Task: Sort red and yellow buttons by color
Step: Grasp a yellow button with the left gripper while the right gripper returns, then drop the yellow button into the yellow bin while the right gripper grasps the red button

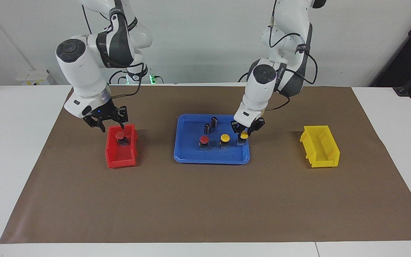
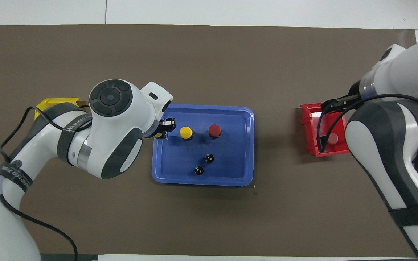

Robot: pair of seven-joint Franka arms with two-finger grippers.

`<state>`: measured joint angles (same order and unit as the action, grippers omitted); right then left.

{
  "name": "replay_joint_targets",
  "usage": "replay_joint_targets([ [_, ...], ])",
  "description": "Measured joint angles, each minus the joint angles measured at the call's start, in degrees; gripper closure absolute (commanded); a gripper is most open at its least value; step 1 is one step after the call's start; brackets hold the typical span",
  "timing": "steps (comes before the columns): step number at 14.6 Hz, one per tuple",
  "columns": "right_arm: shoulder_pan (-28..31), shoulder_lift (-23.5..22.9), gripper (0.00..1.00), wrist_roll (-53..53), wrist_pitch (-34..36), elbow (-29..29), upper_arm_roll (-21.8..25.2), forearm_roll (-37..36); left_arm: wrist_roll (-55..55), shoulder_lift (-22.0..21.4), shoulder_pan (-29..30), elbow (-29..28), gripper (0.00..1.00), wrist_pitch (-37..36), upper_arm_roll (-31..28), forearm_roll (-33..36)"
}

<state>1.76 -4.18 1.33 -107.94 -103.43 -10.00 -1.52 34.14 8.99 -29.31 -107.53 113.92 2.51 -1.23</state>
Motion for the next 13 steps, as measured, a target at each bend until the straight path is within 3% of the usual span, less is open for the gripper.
replay_joint_targets([
  [2,-2.6,-2.1,0.29,-8.0,-1.6,2.3,-2.9,0.0,-2.8,-1.2,2.2,4.4,0.98,-6.8,-0.8,0.9],
  [5,-13.4,-6.2,0.29,-24.5,-6.6,4.1,-3.5,-2.0,-16.6,-3.7,11.5,5.8,0.98,-11.8,-1.4,1.3],
  [9,-23.6,-14.8,0.29,-38.8,-13.8,5.4,-3.6,-5.9,-30.9,-5.1,26.6,5.4,0.98,-12.3,-1.9,1.3],
  [13,-25.1,-19.3,0.29,-40.2,-17.0,5.4,-3.5,-6.3,-37.9,-5.6,33.6,1.5,0.98,-6.9,-1.8,1.3],
])
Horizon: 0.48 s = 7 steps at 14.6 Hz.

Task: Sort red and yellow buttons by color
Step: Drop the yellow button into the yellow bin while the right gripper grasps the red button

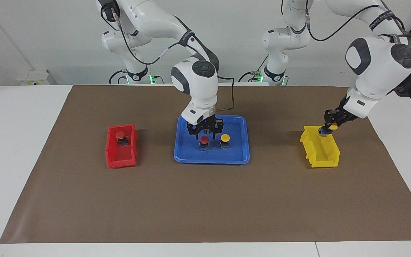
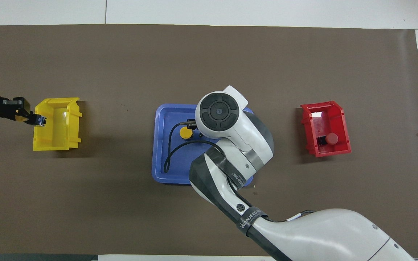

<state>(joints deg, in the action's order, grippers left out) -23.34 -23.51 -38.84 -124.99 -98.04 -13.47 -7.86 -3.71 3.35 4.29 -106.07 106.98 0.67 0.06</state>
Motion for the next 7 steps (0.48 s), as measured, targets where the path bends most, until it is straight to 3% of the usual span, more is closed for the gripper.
replay_joint_targets([
  [4,0.0,-0.1,0.36,0.0,-0.1,-0.7,0.2,0.0,-0.2,-1.3,1.1,-8.2,0.98,8.7,0.2,0.0],
  [7,0.0,-0.1,0.55,0.0,-1.6,-2.0,0.2,0.0,0.3,-1.4,1.0,-10.0,0.98,10.1,0.8,0.0],
])
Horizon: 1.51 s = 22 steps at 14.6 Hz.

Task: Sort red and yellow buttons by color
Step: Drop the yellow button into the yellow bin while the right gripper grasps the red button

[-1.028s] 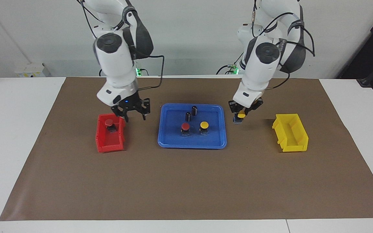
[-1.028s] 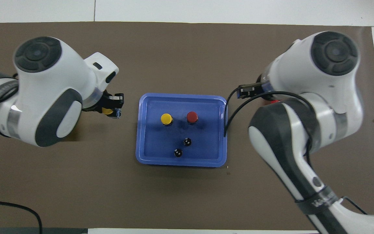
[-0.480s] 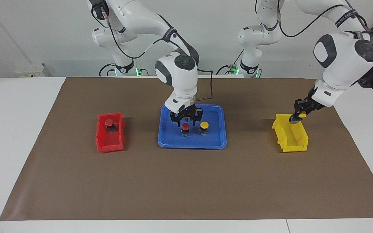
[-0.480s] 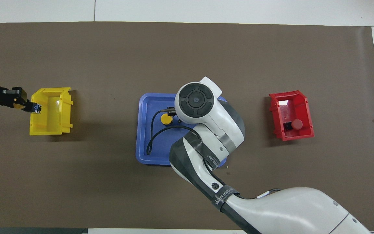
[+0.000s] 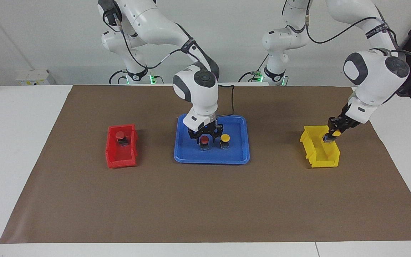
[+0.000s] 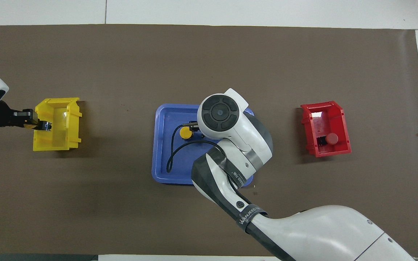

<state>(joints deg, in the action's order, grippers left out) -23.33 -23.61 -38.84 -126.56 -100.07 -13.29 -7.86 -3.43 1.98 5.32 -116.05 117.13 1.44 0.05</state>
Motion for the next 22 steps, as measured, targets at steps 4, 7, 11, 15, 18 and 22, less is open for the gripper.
replay_joint_targets([
  [4,0.2,0.2,0.73,0.0,0.3,-0.3,0.0,0.0,0.1,-0.4,-0.2,-3.9,0.98,3.2,0.2,0.0],
  [7,1.8,1.2,0.73,1.8,7.9,4.3,0.4,-0.1,0.1,-0.4,-0.2,-7.9,0.97,8.2,0.2,0.0],
  [11,14.2,6.6,0.72,18.8,19.5,8.6,0.5,1.2,0.1,-0.4,-0.7,-8.9,0.93,9.5,0.3,0.0],
  [15,28.7,10.6,0.72,38.8,23.6,6.8,0.6,4.3,0.1,-0.4,-1.1,-9.6,0.82,9.8,0.5,0.0],
  [18,31.3,10.9,0.72,41.6,17.5,1.9,0.5,4.5,0.1,-0.4,-1.1,-9.9,0.46,10.1,0.5,0.0],
  [22,31.2,14.0,0.72,41.6,2.2,-12.3,0.0,4.5,0.1,-0.5,-1.1,-9.7,0.35,10.3,0.5,0.0],
])
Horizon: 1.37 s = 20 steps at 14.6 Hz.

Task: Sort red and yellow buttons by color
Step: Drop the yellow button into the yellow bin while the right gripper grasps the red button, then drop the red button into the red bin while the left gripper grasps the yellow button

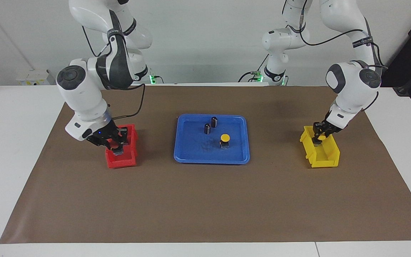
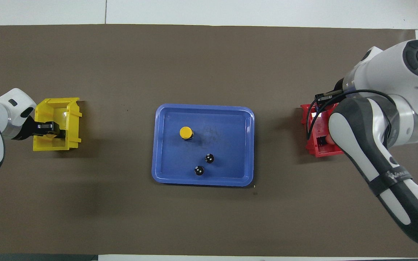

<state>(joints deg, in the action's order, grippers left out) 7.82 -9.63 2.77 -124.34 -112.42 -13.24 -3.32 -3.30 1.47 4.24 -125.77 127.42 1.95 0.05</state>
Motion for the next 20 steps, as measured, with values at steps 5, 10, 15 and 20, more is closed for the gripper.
replay_joint_targets([
  [5,0.6,3.8,0.72,0.6,-4.7,-7.5,0.2,0.0,0.0,-0.5,-0.4,7.4,0.0,-8.3,0.0,0.0],
  [10,2.6,4.8,0.72,3.2,-9.1,-11.5,0.3,0.0,16.9,-0.9,-14.0,14.4,0.0,-13.6,0.6,-0.2],
  [15,2.5,4.8,0.63,3.3,-11.4,-12.7,0.2,0.7,42.8,5.2,-34.8,14.1,0.0,-3.9,1.3,-0.2],
  [20,2.8,4.8,0.15,6.1,-11.1,-12.9,0.2,0.7,44.5,13.9,-39.1,15.2,0.0,2.2,1.1,2.2],
])
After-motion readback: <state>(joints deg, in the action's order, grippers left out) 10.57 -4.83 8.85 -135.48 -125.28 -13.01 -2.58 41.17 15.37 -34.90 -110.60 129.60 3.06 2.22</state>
